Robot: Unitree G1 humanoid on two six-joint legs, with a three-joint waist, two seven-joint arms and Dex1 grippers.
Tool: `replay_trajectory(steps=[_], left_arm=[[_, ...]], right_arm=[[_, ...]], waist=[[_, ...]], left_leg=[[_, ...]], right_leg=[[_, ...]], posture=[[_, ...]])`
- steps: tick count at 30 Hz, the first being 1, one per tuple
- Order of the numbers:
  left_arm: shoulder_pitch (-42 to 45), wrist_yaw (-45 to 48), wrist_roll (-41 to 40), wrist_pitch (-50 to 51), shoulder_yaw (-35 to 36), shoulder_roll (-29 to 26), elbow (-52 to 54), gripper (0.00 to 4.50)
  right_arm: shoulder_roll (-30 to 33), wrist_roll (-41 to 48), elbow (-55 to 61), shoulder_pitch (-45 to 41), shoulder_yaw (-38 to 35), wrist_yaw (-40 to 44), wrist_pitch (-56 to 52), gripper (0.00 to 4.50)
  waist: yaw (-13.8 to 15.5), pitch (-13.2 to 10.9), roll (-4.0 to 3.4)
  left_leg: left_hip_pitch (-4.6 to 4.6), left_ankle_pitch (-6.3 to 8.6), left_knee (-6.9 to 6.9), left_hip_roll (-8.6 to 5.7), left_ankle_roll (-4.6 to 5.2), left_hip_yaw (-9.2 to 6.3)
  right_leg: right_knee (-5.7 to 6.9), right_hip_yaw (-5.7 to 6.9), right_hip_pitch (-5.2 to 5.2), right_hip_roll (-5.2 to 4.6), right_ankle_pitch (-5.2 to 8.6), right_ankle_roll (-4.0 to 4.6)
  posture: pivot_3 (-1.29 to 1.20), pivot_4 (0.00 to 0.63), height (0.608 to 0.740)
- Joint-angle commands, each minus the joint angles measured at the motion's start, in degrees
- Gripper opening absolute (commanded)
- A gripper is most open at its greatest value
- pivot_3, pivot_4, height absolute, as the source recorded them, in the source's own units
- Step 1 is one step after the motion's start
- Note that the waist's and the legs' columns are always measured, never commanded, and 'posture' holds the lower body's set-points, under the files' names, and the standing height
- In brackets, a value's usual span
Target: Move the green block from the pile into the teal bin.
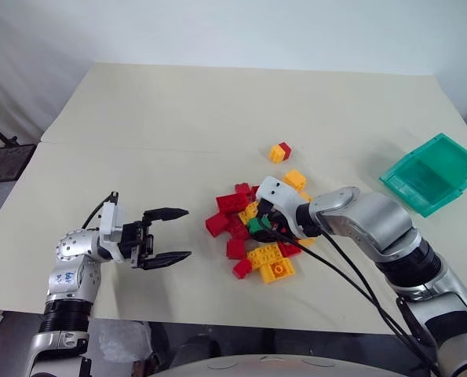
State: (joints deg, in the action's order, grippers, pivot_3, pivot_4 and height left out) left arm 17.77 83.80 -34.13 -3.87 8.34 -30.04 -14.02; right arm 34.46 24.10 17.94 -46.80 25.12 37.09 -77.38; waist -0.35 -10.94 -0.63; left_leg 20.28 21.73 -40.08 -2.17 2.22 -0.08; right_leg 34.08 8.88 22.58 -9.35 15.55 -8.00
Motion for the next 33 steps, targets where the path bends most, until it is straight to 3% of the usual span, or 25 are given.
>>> replay_trajectory(steps=[1,6,11,14,19,22,26,33], left_arm=[[-0.07,-0.07,-0.05,-0.59,0.95,-0.54,0.86,4.50],[0.64,-0.18,0.24,-0.32,0.36,-0.26,0.83,4.50],[4.43,-0.60,0.87,1.34,-2.13,1.12,1.15,4.50],[9.16,-2.83,3.70,1.99,-5.09,2.82,0.15,4.50],[17.69,-8.76,9.25,2.03,-9.34,7.77,-3.50,4.50],[22.14,-11.94,11.44,2.22,-10.96,11.13,-6.43,4.50],[27.63,-15.51,14.09,2.26,-12.45,15.80,-12.12,4.50],[30.64,-17.38,16.86,0.93,-13.43,18.10,-16.56,4.50]], right_arm=[[1.34,0.96,4.01,0.50,-2.99,1.03,1.77,2.42],[3.54,3.16,8.11,3.21,-10.19,2.19,3.04,2.42],[8.67,6.31,11.69,10.82,-27.16,4.07,7.87,2.42],[12.88,4.02,11.04,16.31,-38.70,1.67,10.95,2.42],[19.31,-4.71,-0.03,23.12,-49.13,-3.84,20.40,2.42],[21.10,-8.87,-8.41,23.71,-50.64,-7.20,26.20,2.42],[20.51,-14.09,-27.10,15.98,-46.67,-12.30,35.19,2.42],[19.42,-19.67,-51.79,4.52,-40.48,-15.01,50.09,2.42]], waist=[[0.17,0.00,0.00],[0.33,0.00,0.00],[1.34,-0.01,0.02],[1.92,-0.01,0.01],[2.26,-0.01,0.03],[2.01,-0.01,0.03],[1.28,-0.01,0.02],[0.29,-0.01,-0.05]], left_leg=[[0.01,0.00,0.00,-0.01,0.00,-0.01],[0.05,0.00,0.00,-0.02,0.00,-0.06],[0.10,0.00,-0.01,-0.04,0.01,-0.07],[0.10,0.00,-0.01,-0.05,0.03,-0.01],[0.12,-0.04,-0.02,-0.13,0.11,0.10],[0.12,-0.07,0.01,-0.13,0.16,0.60],[0.09,-0.09,0.04,-0.10,0.20,0.71],[0.06,-0.15,0.11,-0.06,0.26,0.77]], right_leg=[[0.00,0.01,0.00,0.00,0.00,0.00],[-0.04,0.04,0.00,-0.01,0.00,0.00],[-0.09,0.08,-0.03,-0.02,-0.03,-0.06],[-0.12,0.05,-0.03,-0.02,-0.05,-0.10],[-0.13,0.05,-0.08,-0.04,-0.10,-0.18],[-0.21,-0.01,-0.08,-0.05,-0.16,-0.27],[-0.19,-0.06,-0.06,-0.05,-0.18,-0.26],[-0.19,-0.09,-0.03,-0.08,-0.21,-0.23]], posture=[[0.00,0.150,0.740],[0.00,0.150,0.740],[0.00,0.150,0.740],[0.00,0.150,0.740],[0.00,0.150,0.740],[0.00,0.150,0.740],[0.00,0.150,0.740],[0.00,0.150,0.740]])
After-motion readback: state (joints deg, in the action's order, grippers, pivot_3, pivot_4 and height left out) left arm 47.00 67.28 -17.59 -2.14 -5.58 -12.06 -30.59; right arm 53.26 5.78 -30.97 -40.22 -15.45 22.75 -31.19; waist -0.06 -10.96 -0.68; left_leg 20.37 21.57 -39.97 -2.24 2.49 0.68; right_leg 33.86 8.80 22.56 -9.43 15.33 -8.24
